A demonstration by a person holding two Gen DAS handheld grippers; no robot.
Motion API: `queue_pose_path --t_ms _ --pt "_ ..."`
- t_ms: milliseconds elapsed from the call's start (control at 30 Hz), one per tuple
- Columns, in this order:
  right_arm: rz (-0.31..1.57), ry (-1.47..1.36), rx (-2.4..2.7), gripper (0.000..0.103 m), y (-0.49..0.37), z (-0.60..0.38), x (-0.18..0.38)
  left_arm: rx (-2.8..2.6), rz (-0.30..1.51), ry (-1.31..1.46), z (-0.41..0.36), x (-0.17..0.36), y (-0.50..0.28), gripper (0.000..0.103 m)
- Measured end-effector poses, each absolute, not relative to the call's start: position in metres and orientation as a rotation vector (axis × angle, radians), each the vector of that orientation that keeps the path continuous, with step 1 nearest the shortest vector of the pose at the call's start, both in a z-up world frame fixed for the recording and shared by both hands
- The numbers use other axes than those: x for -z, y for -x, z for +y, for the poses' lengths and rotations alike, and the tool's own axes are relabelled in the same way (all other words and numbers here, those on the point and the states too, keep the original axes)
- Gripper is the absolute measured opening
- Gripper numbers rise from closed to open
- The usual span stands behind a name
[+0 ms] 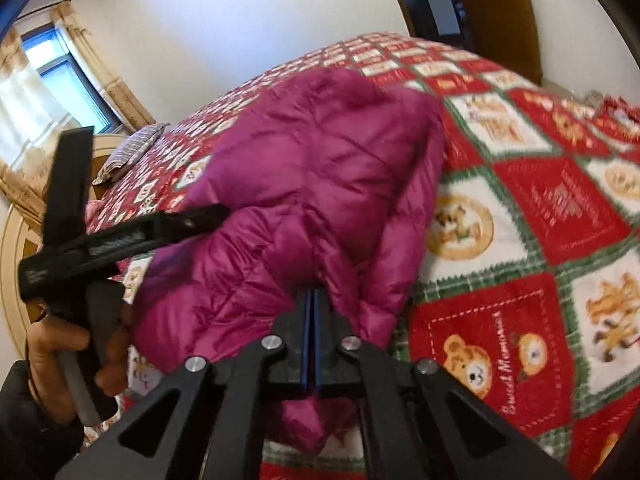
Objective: Fold large clothes
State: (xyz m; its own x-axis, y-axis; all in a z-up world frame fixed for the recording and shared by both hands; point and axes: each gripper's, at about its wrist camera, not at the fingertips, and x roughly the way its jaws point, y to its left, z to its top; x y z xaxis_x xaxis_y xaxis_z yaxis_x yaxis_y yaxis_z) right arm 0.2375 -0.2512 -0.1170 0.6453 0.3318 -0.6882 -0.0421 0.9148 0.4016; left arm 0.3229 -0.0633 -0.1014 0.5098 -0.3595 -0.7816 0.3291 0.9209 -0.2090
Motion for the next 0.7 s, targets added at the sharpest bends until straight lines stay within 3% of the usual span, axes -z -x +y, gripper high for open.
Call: queue_pose_path --t_ms 367,533,567,633,667,700 --pt "0.872 -0.366 -0.201 0.0 -0.245 -0.251 0.121 0.339 0.928 -0.01 -0.069 0.099 -0.315 0.101" --pt "0.786 -0.347 -0.205 0.014 -0.228 -0.247 0.088 0.254 0.829 -0.122 -0.068 0.073 -0.306 0.101" --pt "0.764 -0.366 -0.197 0.02 -0.227 -0.252 0.082 0.242 0.807 -0.137 -0.066 0.068 -0.305 0.101" --pt "0.743 -0.401 -0.179 0.048 -0.229 -0.262 0.076 0.215 0.754 -0.162 -0.062 0.057 -0.304 0.101" --pt "0.739 -0.42 -0.169 0.071 -0.231 -0.268 0.073 0.207 0.731 -0.173 -0.06 0.053 -0.306 0.101" --pt "0.729 -0.444 -0.16 0.077 -0.234 -0.276 0.071 0.199 0.708 -0.186 -0.058 0.049 -0.306 0.101"
